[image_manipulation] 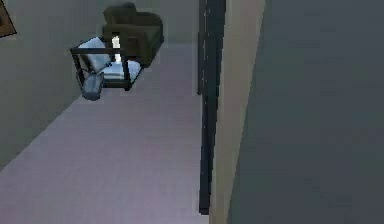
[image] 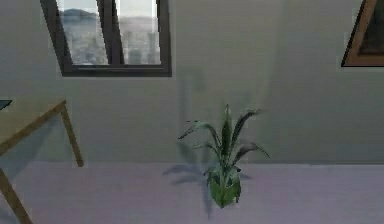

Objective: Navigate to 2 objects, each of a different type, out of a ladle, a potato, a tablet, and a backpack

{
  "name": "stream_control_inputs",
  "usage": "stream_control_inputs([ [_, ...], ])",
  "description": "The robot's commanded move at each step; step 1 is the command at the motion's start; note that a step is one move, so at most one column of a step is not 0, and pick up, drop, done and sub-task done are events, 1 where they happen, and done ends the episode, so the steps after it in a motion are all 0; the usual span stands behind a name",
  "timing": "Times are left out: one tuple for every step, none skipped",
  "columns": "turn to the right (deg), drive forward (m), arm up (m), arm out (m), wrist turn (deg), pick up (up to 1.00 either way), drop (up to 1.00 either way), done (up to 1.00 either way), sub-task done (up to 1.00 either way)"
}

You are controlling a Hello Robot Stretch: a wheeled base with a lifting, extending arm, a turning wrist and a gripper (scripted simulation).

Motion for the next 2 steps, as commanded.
stream_control_inputs([
  [45.0, 0.0, 0.0, 0.0, 0.0, 0.0, 0.0, 0.0, 0.0],
  [12.0, 0.0, 0.0, 0.0, 0.0, 0.0, 0.0, 0.0, 0.0],
])
